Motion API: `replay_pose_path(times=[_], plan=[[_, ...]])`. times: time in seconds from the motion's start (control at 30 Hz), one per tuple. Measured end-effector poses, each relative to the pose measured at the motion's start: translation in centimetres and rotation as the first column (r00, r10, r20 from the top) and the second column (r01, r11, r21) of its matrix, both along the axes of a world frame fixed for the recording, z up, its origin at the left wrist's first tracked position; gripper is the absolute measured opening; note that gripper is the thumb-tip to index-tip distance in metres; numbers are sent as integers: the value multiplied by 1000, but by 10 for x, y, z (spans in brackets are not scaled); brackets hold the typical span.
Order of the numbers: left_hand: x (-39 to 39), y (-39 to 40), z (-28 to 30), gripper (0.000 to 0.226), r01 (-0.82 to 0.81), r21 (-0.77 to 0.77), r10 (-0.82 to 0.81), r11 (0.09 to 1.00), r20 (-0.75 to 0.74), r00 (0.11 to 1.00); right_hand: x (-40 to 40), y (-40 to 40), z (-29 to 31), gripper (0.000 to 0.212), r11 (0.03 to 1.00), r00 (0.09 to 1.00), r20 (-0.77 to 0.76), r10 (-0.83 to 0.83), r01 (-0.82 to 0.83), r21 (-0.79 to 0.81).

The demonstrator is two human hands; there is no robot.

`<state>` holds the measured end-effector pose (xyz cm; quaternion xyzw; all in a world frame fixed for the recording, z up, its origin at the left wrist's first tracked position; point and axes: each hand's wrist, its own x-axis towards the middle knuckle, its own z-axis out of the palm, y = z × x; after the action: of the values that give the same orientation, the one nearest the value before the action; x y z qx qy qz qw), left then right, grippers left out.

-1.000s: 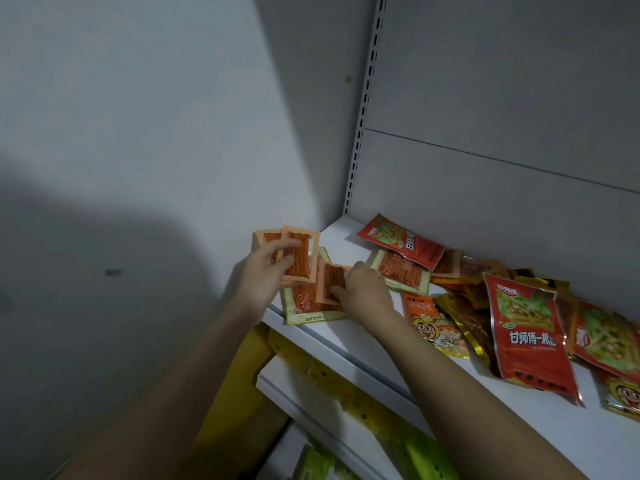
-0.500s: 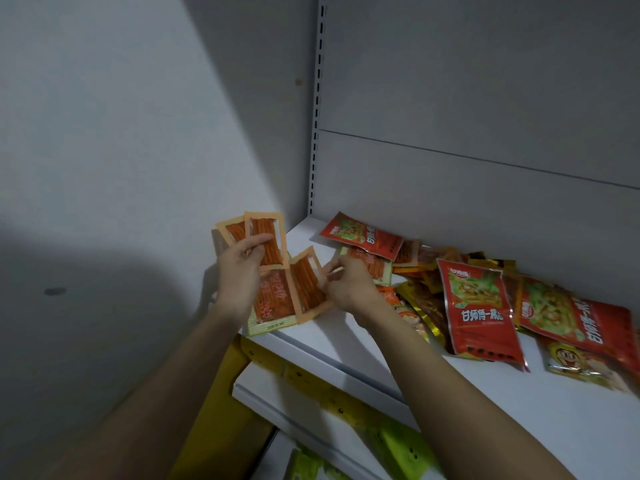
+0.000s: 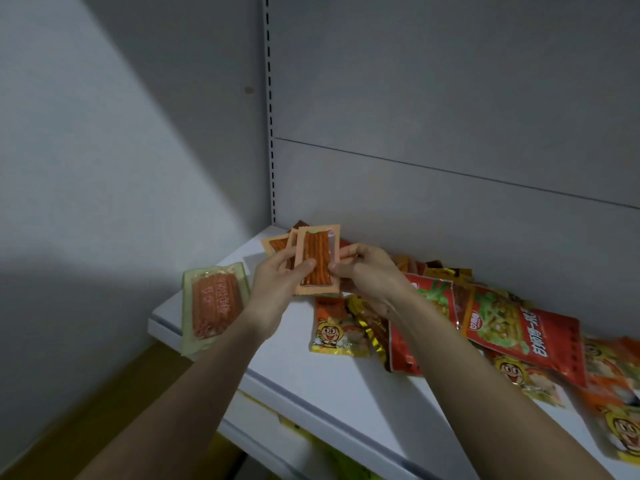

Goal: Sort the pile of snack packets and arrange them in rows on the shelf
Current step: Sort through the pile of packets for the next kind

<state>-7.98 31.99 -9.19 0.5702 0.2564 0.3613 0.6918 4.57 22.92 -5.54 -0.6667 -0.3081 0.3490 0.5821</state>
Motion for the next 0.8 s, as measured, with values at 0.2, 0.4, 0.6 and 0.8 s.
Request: replay_pose_path(times=[0.2,0.4,0.6,0.8], plan=[[12,14,-2,48,-99,130,105,987,-43,994,73,-3,-4,11,973,891,436,-126,197,-121],[16,23,1,23,-122,255,170,959,-172,970,127,30,-4,13,900,792,609,-33,288,-326],[27,24,2,20,-123,237,172,964,-199,965,123,55,-24,35,814,715,690,107,336,-474],[41,20,-1,20,-111,231,154,967,-175,973,126,51,-26,22,792,702,704,108,368,-488]])
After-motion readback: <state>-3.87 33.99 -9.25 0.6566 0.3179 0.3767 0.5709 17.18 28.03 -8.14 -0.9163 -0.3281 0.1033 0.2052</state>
